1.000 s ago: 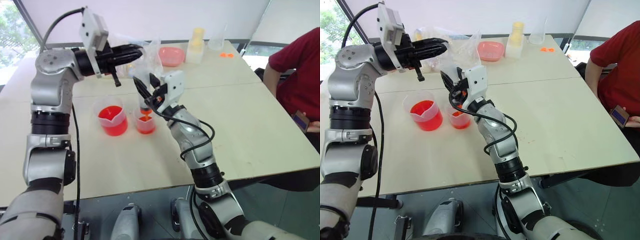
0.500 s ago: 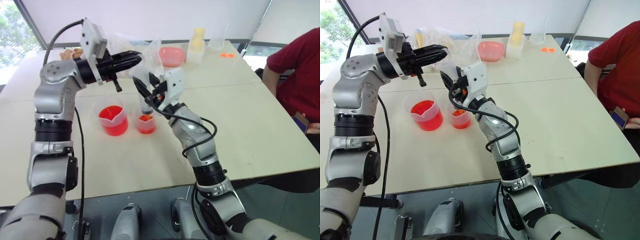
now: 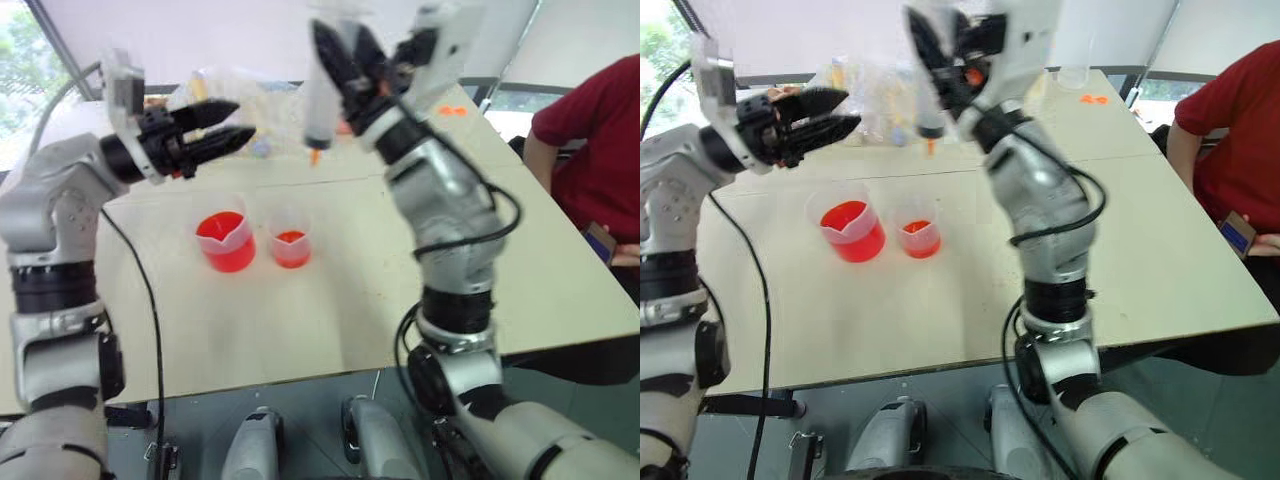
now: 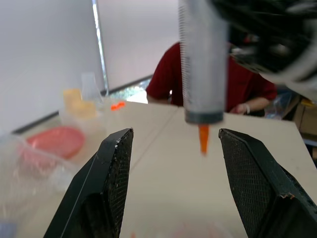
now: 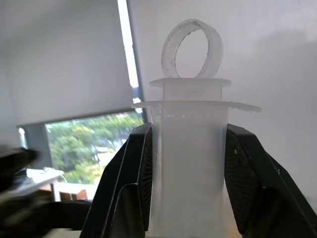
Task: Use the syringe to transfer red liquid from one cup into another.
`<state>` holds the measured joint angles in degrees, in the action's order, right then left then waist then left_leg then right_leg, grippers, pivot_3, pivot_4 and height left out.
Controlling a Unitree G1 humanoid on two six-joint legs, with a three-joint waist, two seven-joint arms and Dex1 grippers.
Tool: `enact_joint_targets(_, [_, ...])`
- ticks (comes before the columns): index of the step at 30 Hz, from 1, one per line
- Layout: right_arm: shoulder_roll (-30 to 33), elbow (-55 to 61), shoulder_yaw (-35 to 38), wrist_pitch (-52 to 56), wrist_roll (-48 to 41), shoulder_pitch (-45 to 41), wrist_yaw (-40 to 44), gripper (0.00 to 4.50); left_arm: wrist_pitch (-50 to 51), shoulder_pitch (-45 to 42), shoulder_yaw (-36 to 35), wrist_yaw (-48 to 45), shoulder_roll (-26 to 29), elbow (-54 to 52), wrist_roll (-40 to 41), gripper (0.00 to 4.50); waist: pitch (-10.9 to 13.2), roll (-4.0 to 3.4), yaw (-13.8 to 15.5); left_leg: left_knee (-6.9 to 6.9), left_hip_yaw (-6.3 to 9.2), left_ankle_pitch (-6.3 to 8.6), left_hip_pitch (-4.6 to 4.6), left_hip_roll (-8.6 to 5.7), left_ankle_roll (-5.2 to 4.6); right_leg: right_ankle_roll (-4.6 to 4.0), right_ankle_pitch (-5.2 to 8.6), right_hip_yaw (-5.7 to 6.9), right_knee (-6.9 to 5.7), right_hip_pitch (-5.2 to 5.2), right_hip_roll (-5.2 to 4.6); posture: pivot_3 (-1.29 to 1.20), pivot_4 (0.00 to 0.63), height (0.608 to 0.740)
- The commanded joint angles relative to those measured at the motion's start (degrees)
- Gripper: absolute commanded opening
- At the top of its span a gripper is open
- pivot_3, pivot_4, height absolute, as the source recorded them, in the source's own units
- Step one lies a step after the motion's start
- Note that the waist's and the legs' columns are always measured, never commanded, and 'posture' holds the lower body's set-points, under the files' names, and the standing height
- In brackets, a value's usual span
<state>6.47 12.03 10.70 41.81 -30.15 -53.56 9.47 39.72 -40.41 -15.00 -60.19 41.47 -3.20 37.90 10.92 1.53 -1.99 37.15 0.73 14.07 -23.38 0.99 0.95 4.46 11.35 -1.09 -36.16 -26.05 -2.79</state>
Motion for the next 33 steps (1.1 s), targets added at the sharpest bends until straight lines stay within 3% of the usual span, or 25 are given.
enact_joint_targets(1, [8.42, -0.48, 3.25, 13.09, -6.11, -1.8, 3.17, 1.44, 5.51, 6.42, -3.39, 3.76, 2.61, -12.65, 5.0, 2.88, 0.0, -0.01, 0.27, 0.0, -0.02, 0.0, -0.02, -0.02, 0.0, 0.0, 0.0, -0.01, 0.03, 0.01, -0.02, 0.0, 0.15, 0.74])
enact_joint_targets(8, [17.95, -18.22, 5.74, 41.18, -7.4, -1.18, 3.04, 1.44, 11.94, 22.29, -12.15, 6.93, 10.34, -27.76, 10.63, 2.88, 0.0, 0.0, -0.52, -0.06, -0.07, 0.02, 0.09, -0.01, -0.03, -0.08, 0.06, -0.07, 0.08, 0.06, 0.11, 0.0, 0.15, 0.74])
enact_joint_targets(13, [16.13, -26.03, 2.61, 41.01, -5.95, -0.76, 6.2, 1.44, 10.67, 35.44, -13.75, 6.09, 12.11, -34.05, 9.71, 2.88, 0.06, -0.11, -0.98, -0.11, -0.17, 0.03, 0.11, 0.0, -0.06, -0.15, 0.14, -0.2, 0.08, -0.01, 0.19, 0.0, 0.15, 0.74])
enact_joint_targets(20, [14.67, -34.4, -2.63, 34.09, -0.76, -1.67, 9.06, 1.44, 7.28, 40.76, -11.47, 5.58, 12.95, -33.65, 7.88, 2.88, 0.04, -0.08, -0.35, -0.05, -0.17, 0.03, 0.03, -0.02, -0.06, -0.13, 0.14, -0.19, 0.14, -0.02, 0.18, 0.0, 0.15, 0.74])
enact_joint_targets(26, [14.33, -35.76, -3.03, 32.59, 1.0, -1.8, 9.83, 4.44, 6.18, 39.63, -9.1, 6.95, 12.27, -32.82, 7.82, 2.92, 0.04, -0.08, -0.52, -0.04, -0.18, 0.03, 0.04, -0.02, -0.06, -0.13, 0.14, -0.19, 0.21, 0.02, 0.18, 0.0, 0.15, 0.74])
enact_joint_targets(29, [15.79, -32.58, -3.48, 32.67, 1.27, -0.63, 10.73, 4.44, 5.7, 38.95, -8.47, 7.02, 12.19, -31.48, 7.97, 2.92, 0.05, -0.09, -0.48, -0.04, -0.18, 0.03, 0.05, -0.01, -0.06, 0.0, 0.07, -0.19, 0.2, 0.03, 0.18, 0.0, 0.15, 0.74])
enact_joint_targets(33, [24.46, -21.34, -5.69, 31.4, -3.01, 3.48, 22.92, 4.44, 7.0, 39.22, -11.44, 8.83, 10.52, -29.17, 10.63, 2.92, 0.08, -0.14, -0.17, -0.04, -0.18, 0.03, 0.0, -0.03, -0.06, 0.07, 0.11, -0.18, 0.23, 0.02, 0.14, 0.0, 0.15, 0.74])
